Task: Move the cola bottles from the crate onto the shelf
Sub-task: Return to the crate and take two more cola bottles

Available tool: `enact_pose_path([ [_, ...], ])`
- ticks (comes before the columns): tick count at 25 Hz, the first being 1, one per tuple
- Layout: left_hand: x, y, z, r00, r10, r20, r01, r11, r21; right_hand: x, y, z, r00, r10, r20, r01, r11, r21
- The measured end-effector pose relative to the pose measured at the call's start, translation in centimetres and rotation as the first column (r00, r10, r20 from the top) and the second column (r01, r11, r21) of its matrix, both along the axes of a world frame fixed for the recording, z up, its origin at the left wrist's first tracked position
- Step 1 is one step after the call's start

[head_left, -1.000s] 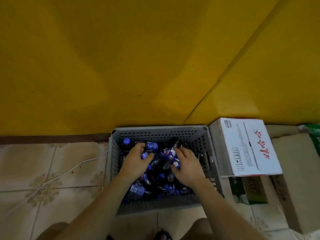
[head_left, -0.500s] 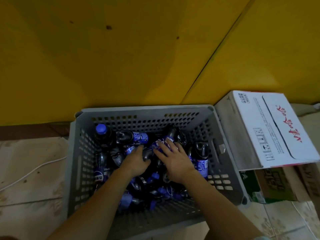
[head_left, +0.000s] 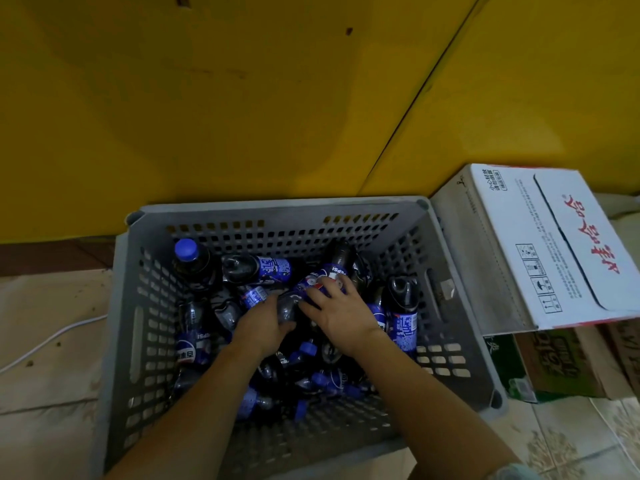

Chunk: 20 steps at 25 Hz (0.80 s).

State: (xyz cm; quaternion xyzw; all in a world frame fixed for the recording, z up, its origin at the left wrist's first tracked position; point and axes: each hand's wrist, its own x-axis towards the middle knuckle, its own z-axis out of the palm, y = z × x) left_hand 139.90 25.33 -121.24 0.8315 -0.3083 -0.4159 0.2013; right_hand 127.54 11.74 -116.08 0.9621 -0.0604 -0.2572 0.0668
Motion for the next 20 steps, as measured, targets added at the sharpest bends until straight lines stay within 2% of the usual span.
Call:
enact_pose_path([
  [2,0.2,0.2,0.8,0.998,0.041,-0.040,-0.043,0.998,-0.056,-0.7,-0.5,-0.1,0.997,0.005,0.079,-0.008,0.999,0.033],
  [4,0.4,0.2,2.4,0.998,0.059,-0.015,-0.060,0.992,-0.112,-1.9,-1.1,0.0,0.989,-0.008,0.145,-0.001,0.998,0.063],
  [6,1.1,0.3,4.4,0.997,0.062,0.037,-0.057,0.991,-0.122,-2.6,-1.4,0.5,0.965,-0.103,0.242,0.070,0.987,0.143],
  [8,2.1,0.7,6.5,0.995,0.037,0.090,-0.027,0.993,-0.114,-2.8,-1.7,1.9,0.907,-0.268,0.325,0.176,0.942,0.286],
  [11,3.4,1.3,9.5,0.988,-0.019,0.156,0.036,0.994,-0.106,-2.4,-2.1,3.8,0.745,-0.580,0.330,0.332,0.750,0.572],
  [13,4.3,1.6,11.4,0.986,0.001,0.165,0.025,0.987,-0.158,-2.0,-1.8,5.0,0.597,-0.765,0.241,0.412,0.551,0.726],
  [15,5.2,1.9,12.6,0.984,0.030,0.178,0.007,0.980,-0.200,-1.6,-1.1,6.3,0.491,-0.864,0.115,0.435,0.357,0.826],
  [18,6.1,2.7,12.7,0.983,0.033,0.181,0.004,0.980,-0.198,-1.4,0.3,6.6,0.447,-0.895,0.019,0.401,0.219,0.889],
  [20,6.0,3.4,11.9,0.993,0.066,0.098,-0.043,0.973,-0.226,-0.9,1.4,6.3,0.442,-0.897,-0.021,0.390,0.171,0.905],
])
